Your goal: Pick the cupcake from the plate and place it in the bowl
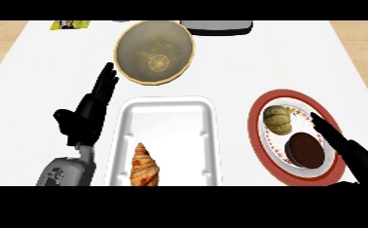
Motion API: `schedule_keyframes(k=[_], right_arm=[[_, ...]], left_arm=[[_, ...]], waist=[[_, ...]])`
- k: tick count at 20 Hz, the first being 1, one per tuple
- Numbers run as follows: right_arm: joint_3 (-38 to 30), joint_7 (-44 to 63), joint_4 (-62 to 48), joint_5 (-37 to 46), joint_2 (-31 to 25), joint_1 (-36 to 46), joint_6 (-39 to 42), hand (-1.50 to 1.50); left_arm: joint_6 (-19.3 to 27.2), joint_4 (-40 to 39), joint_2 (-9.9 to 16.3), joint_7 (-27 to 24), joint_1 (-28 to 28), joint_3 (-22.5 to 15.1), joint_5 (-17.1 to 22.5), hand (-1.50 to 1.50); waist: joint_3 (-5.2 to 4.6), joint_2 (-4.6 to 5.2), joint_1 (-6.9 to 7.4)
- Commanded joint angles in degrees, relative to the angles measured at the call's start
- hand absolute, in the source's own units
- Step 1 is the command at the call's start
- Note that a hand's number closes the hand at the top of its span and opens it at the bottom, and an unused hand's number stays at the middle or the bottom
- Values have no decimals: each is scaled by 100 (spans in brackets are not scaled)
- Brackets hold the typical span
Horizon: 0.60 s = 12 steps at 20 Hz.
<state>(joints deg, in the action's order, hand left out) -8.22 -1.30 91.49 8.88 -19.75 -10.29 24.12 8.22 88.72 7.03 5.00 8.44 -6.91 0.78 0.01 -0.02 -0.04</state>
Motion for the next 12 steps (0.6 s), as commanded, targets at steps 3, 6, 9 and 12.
schedule_keyframes(k=[3,6,9,12], right_arm=[[243,-372,-305,1006,108,-68,-461,-150],[308,-525,-1300,1275,129,692,-548,-150],[107,-813,-1727,1072,93,821,-255,-150],[752,-928,-939,1541,211,558,-330,150]], left_arm=[[-56,-63,-87,-108,-81,107,-64,0],[-200,235,-65,-7,-267,-13,-107,0],[-274,-291,-91,-258,38,248,-151,0],[-291,45,-39,103,67,233,-78,0]], waist=[[-2,0,-7],[0,3,32],[0,5,8],[-1,-1,13]])
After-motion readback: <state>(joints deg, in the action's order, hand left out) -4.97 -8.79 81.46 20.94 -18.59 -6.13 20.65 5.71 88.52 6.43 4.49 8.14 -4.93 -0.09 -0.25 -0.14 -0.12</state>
